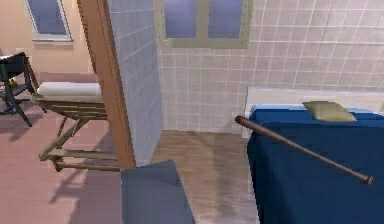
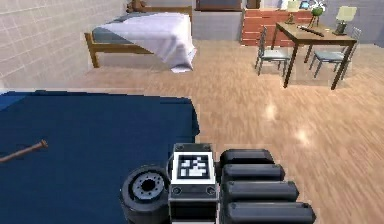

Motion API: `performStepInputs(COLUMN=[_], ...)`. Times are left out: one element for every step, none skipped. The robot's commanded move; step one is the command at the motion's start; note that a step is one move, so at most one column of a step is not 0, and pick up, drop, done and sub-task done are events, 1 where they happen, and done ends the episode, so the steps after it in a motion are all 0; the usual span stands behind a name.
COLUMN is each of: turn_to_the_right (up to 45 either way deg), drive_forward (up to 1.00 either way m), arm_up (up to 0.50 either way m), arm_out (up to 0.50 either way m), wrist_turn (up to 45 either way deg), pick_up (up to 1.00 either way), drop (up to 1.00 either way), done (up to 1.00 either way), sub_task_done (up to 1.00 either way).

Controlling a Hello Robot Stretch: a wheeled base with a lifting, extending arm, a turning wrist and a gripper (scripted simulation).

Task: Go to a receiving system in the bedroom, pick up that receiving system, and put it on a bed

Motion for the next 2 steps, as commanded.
performStepInputs(turn_to_the_right=[0.0, 15.0], drive_forward=[0.70, 0.00], arm_up=[0.00, 0.00], arm_out=[0.00, 0.00], wrist_turn=[0.0, 0.0], pick_up=[0.00, 0.00], drop=[0.00, 0.00], done=[0.00, 0.00], sub_task_done=[0.00, 0.00])
